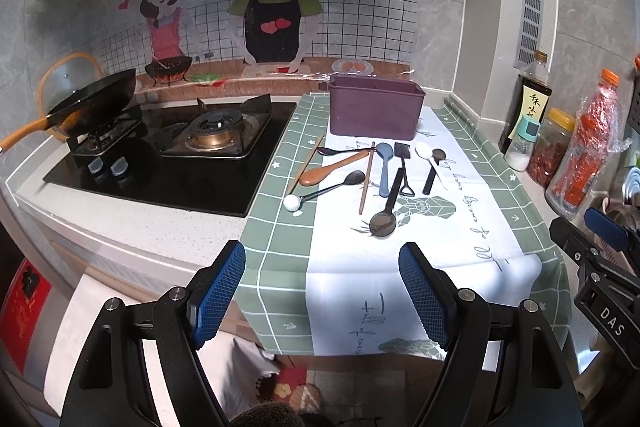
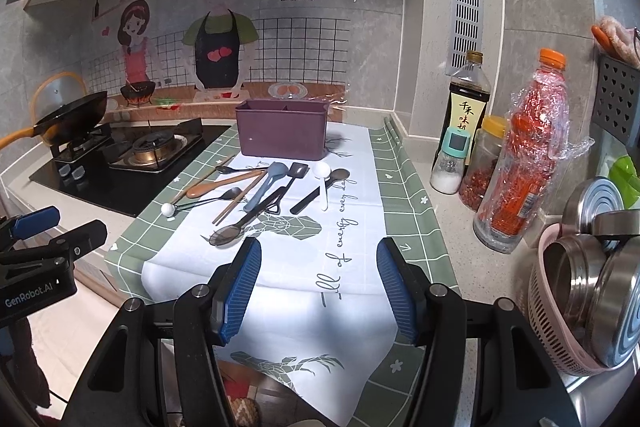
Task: Organize utensils
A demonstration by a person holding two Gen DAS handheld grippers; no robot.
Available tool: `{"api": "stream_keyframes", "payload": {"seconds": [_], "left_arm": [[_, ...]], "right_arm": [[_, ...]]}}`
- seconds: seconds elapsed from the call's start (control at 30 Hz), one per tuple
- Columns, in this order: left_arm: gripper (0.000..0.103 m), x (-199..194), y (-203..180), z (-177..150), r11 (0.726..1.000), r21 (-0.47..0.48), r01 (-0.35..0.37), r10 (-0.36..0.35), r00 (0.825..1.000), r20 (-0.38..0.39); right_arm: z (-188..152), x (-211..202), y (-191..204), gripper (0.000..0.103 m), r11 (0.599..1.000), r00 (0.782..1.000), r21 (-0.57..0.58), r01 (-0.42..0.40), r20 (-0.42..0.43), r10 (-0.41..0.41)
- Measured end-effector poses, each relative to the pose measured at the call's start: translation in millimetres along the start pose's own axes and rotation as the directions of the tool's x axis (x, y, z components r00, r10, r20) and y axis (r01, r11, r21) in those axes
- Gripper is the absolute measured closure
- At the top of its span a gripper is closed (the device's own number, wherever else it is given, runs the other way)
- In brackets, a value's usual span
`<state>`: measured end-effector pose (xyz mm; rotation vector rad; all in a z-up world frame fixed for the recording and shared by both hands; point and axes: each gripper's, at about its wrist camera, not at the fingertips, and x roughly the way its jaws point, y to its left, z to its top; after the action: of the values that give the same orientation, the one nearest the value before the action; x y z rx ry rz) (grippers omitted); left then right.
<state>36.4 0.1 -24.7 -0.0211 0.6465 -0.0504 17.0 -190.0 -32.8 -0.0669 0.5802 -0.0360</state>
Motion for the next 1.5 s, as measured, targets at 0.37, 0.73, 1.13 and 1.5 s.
{"api": "stream_keyframes", "payload": {"seconds": [0.37,0.73,1.13,1.5], "left_arm": [[0.024,59,11,33,0.999,0.014,0.050,-0.049,0.997,-0.057],[0.024,146,63,101,0.985,0.061,0.163,-0.157,0.983,-0.090],[0.024,198,81,98,0.927,0.112,0.357,-0.331,0.922,-0.203],[0.057,214,66,60,0.957,0.041,0.288,-0.260,0.910,-0.322]], "right_arm": [[24,49,2,0.049,0.999,0.998,-0.017,0.044,-0.042,-0.044],[70,133,-2,0.056,0.995,0.983,-0.012,0.102,-0.149,-0.103],[77,173,0,0.063,0.993,0.945,0.037,0.115,-0.314,-0.097],[96,196,-7,0.063,1.000,0.960,-0.004,0.019,-0.280,-0.019]]}}
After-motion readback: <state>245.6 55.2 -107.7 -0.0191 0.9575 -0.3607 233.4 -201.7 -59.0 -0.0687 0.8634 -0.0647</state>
